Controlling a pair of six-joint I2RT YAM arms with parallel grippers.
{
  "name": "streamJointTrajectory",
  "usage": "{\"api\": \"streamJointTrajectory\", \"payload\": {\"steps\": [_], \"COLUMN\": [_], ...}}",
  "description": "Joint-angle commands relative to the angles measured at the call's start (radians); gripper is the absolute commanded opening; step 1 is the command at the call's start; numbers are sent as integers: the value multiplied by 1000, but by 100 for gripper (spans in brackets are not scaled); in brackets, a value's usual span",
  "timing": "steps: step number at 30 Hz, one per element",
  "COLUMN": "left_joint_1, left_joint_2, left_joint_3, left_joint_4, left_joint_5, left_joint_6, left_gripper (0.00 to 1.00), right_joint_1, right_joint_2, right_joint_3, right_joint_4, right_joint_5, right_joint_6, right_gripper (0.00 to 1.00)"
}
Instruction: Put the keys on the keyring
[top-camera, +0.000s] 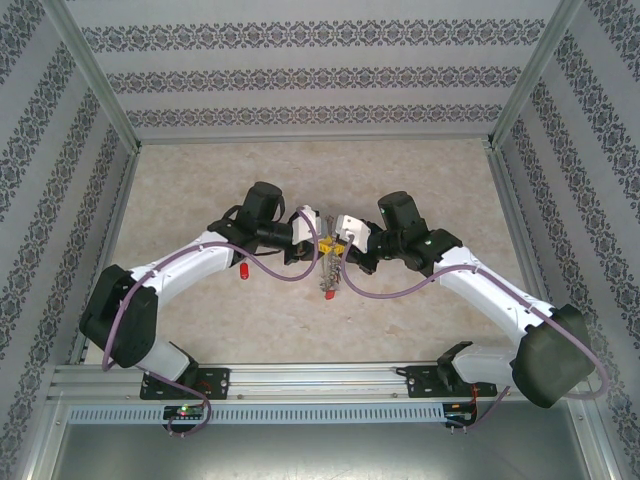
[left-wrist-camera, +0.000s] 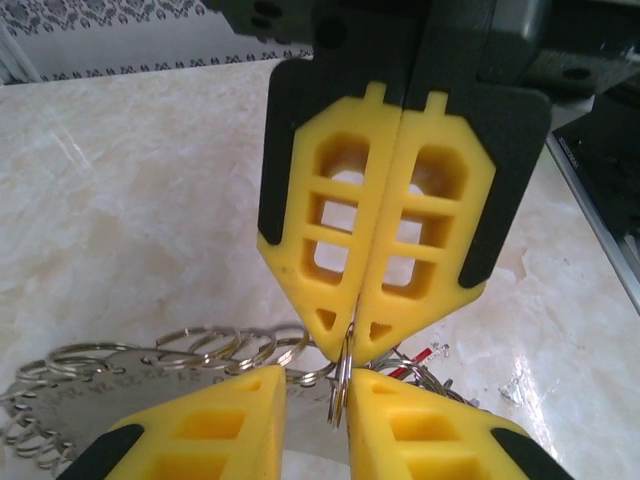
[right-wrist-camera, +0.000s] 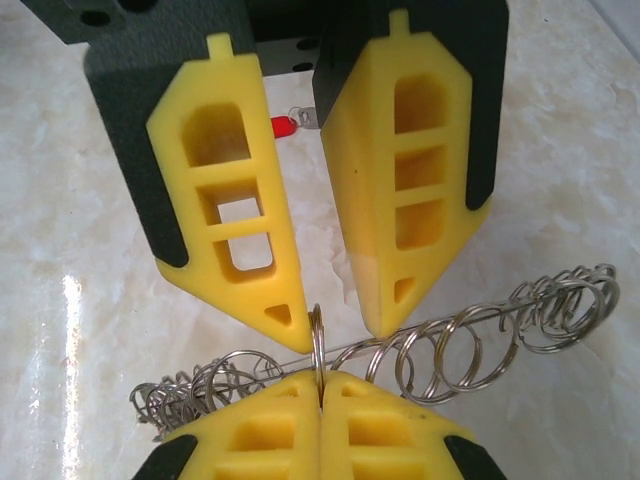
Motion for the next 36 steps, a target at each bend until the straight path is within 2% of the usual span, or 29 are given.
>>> {"api": "streamJointTrajectory", "payload": {"steps": [1, 9, 13, 16, 19, 20, 22, 25, 30, 32, 36], "left_joint_1": [-18, -42, -43, -44, -44, -43, -41, -37, -37, -36, -36], "left_joint_2": [-14, 38, 38, 41, 42, 39, 30, 14, 19, 24, 34], "left_joint_3": [-3, 45, 51, 58, 58, 55, 33, -36, -90, -105, -124], "left_joint_4": [28, -100, -104, -103, -86, -69, 0, 188, 400, 454, 524], "left_joint_5": [16, -56, -70, -69, -54, -45, -21, 24, 85, 96, 106], "left_joint_6": [0, 86, 90, 89, 74, 60, 18, -91, -236, -268, -311], "left_gripper": [23, 22, 15, 0, 0, 0, 0, 0, 0, 0, 0], "right_joint_1": [8, 8, 8, 10, 5, 1, -13, -45, -71, -80, -108], "right_joint_2": [0, -2, -2, 0, -11, -16, -31, -42, -59, -64, -64], "right_joint_3": [35, 40, 41, 43, 32, 23, -12, -67, -153, -177, -207], "right_joint_4": [29, 46, 51, 50, 66, 77, 118, 176, 291, 331, 371], "right_joint_5": [-24, -45, -50, -51, -49, -52, -58, -104, -150, -170, -196], "right_joint_6": [20, 35, 39, 45, 69, 77, 105, 133, 170, 183, 201], "right_gripper": [0, 0, 0, 0, 0, 0, 6, 10, 12, 17, 19]}}
